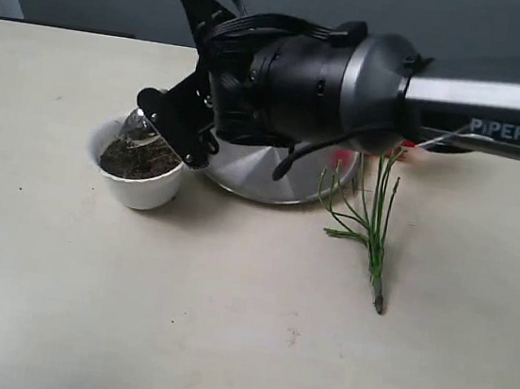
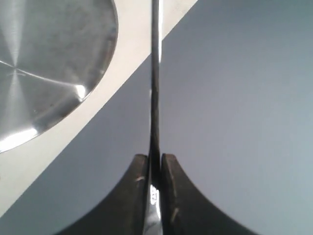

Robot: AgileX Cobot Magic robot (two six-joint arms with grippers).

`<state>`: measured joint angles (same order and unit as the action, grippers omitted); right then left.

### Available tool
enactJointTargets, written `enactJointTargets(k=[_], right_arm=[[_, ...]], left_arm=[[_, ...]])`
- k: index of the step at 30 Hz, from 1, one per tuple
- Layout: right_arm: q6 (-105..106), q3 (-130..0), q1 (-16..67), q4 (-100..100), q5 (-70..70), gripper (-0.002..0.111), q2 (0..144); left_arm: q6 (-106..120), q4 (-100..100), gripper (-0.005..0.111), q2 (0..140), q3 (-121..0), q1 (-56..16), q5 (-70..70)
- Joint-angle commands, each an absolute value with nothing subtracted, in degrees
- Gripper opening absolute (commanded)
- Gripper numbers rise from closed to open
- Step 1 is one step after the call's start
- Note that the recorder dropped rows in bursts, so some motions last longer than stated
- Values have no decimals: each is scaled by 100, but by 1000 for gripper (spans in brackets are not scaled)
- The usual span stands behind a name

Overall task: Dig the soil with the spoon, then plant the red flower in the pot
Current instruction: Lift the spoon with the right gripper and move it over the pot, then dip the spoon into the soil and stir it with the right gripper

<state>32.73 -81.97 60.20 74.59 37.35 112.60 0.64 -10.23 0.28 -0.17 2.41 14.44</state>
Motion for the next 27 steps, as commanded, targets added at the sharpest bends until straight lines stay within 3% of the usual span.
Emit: enactJointTargets(k=[1, 27], right_arm=[[3297, -8192, 6003, 7956, 3625, -1, 11372], [2889, -8192, 6003, 8798, 3340, -1, 11998]], left_arm=[[58, -1014, 0, 0, 0, 204, 1372], [58, -1014, 0, 0, 0, 204, 1372]])
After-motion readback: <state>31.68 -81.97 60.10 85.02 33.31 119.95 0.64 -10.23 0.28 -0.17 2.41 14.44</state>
